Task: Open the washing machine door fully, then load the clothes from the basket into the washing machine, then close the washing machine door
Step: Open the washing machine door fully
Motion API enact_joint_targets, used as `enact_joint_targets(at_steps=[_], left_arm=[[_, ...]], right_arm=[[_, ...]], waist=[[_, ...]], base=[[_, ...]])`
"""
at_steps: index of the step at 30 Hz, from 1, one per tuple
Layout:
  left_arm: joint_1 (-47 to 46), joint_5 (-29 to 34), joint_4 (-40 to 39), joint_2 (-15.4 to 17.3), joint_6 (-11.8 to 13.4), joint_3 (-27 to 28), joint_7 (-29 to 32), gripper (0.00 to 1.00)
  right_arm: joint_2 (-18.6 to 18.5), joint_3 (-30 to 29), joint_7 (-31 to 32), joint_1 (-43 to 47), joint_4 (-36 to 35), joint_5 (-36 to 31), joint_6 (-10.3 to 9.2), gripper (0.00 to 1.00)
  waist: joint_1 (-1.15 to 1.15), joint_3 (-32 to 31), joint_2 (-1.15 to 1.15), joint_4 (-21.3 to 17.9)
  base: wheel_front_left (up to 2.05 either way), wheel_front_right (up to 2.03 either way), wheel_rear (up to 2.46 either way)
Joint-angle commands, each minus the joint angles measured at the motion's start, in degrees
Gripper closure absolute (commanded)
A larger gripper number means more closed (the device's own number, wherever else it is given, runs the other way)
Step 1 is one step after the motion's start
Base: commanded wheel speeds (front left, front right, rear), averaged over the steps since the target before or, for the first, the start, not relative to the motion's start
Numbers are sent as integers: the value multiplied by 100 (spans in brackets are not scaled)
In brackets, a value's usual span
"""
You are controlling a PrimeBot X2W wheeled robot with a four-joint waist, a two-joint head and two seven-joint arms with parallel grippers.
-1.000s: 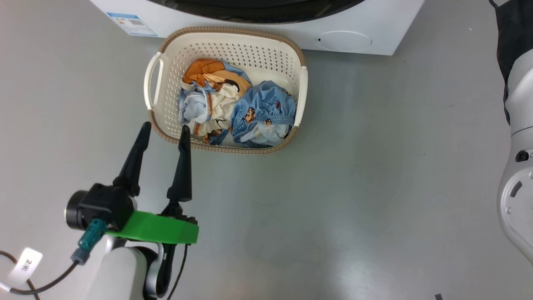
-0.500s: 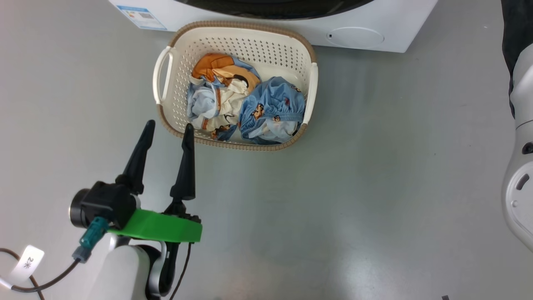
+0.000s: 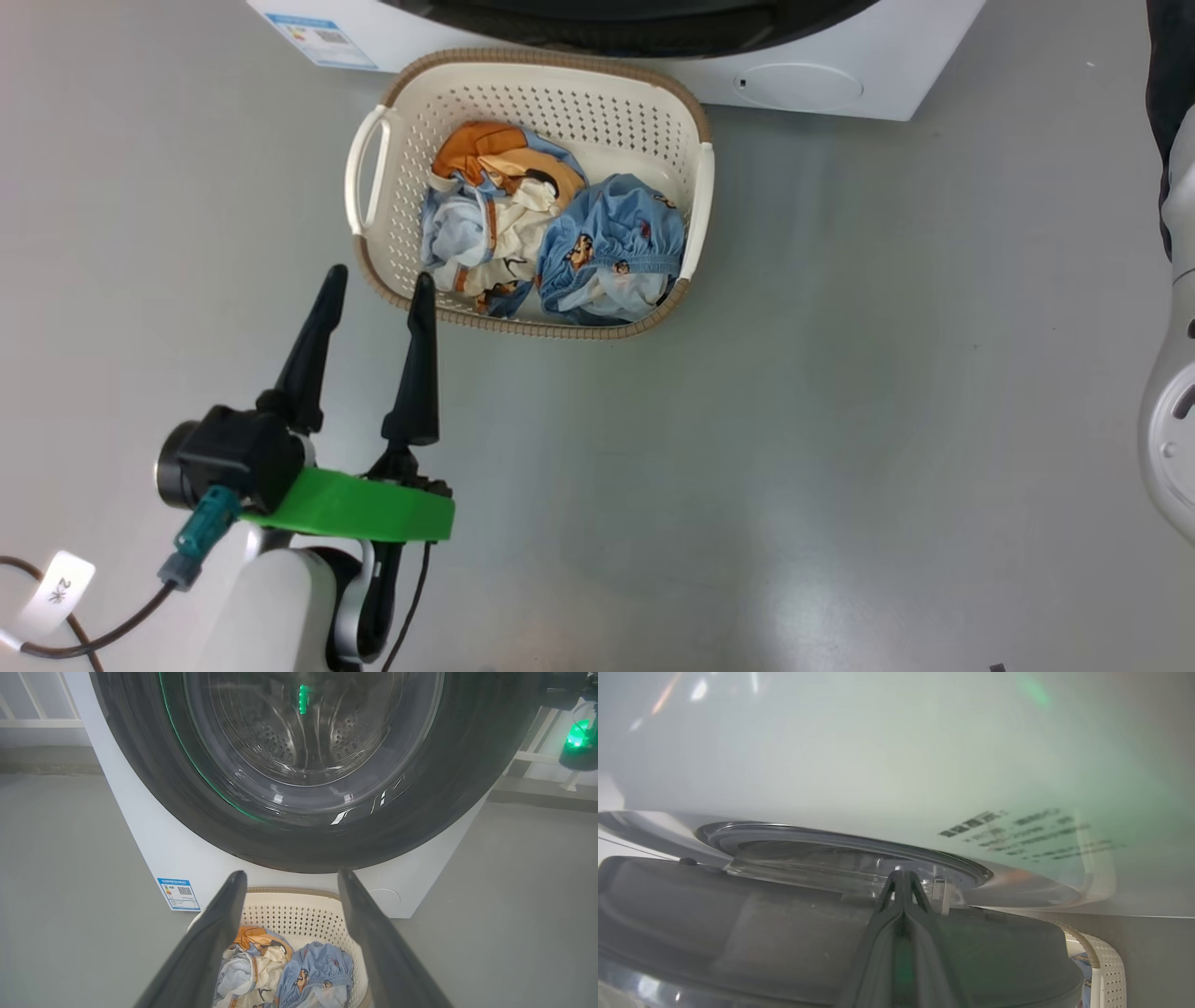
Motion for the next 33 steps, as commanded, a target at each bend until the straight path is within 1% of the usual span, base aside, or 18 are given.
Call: enact_joint_targets(at_steps=[1, 4, 10, 16, 20, 26, 33], left_arm=[[-9, -5, -171, 114, 26, 224, -35, 0], [13, 3, -202, 114, 14, 237, -35, 0], [76, 54, -304, 114, -30, 324, -35, 0], [135, 138, -314, 114, -81, 375, -35, 0], [189, 154, -319, 114, -89, 386, -35, 0], [258, 169, -329, 114, -92, 415, -35, 0], [322, 202, -328, 114, -104, 439, -35, 0]], right_arm=[[289, 102, 205, 16, -170, 88, 11, 100], [289, 105, 495, 153, -333, 185, 11, 100], [289, 182, 1323, 543, -823, 447, 11, 100], [289, 344, 1847, 967, -1376, 724, 11, 100], [289, 563, 2178, 1335, -1734, 922, 11, 100], [289, 911, 2478, 1754, -2120, 1234, 11, 100], [289, 1447, 2910, 2351, -2656, 1797, 11, 100]], waist=[[0, -25, 0, -29], [0, -67, 0, -59], [0, -161, 0, -113], [0, -243, 0, -139], [0, -342, 0, -140], [0, -445, 0, -160], [0, -606, 0, -172]], base=[[0, 0, 0], [0, 0, 0], [0, 0, 0], [0, 0, 0], [0, 0, 0], [0, 0, 0], [0, 0, 0]])
